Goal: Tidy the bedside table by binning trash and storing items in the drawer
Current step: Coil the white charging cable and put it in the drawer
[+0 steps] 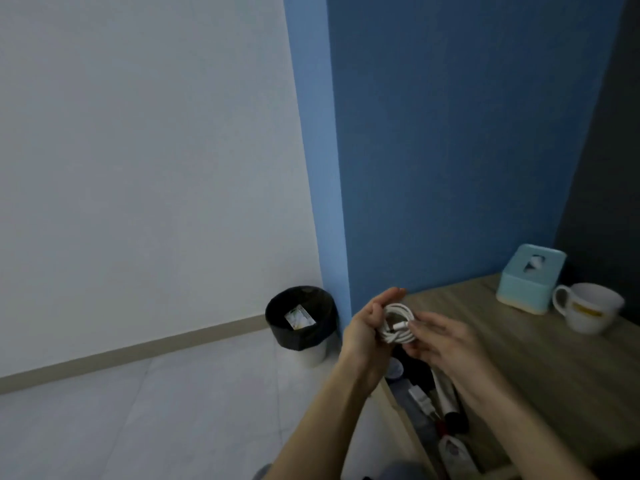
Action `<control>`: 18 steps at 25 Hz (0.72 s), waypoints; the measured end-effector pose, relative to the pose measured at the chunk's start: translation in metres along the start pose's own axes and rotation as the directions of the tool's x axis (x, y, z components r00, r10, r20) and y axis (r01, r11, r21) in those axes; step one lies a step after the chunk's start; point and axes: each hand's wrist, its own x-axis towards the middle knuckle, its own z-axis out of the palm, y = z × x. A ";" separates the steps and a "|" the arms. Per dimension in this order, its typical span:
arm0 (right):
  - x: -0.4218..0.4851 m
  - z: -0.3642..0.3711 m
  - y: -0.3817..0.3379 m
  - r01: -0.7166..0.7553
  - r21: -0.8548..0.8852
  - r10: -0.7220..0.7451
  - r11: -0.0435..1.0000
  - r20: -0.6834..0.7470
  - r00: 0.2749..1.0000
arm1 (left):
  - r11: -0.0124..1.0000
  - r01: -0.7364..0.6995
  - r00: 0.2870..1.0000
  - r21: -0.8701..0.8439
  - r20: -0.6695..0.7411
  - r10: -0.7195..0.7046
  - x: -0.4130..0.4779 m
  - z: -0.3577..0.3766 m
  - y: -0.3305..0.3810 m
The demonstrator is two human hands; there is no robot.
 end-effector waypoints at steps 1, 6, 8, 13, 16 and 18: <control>0.006 -0.007 0.016 -0.053 0.026 0.054 0.998 -0.016 0.998 | 0.998 0.057 0.998 0.028 -0.029 -0.057 0.010 -0.011 -0.017; 0.042 -0.048 0.106 -0.291 0.085 0.302 0.953 -0.198 0.932 | 0.934 0.187 0.966 0.303 -0.231 -0.118 0.056 -0.081 -0.092; 0.059 -0.065 0.144 -0.376 0.134 0.399 0.917 -0.271 0.876 | 0.902 0.173 0.955 0.396 -0.291 -0.055 0.070 -0.105 -0.115; 0.094 -0.090 0.216 -0.493 0.183 0.523 0.850 -0.403 0.751 | 0.865 0.153 0.922 0.477 -0.383 0.048 0.099 -0.132 -0.152; 0.109 -0.098 0.252 -0.550 0.133 0.541 0.824 -0.471 0.697 | 0.878 0.213 0.914 0.429 -0.406 -0.023 0.117 -0.148 -0.184; 0.117 -0.102 0.275 -0.601 0.038 0.528 0.798 -0.524 0.668 | 0.893 0.225 0.918 0.389 -0.391 -0.061 0.122 -0.153 -0.199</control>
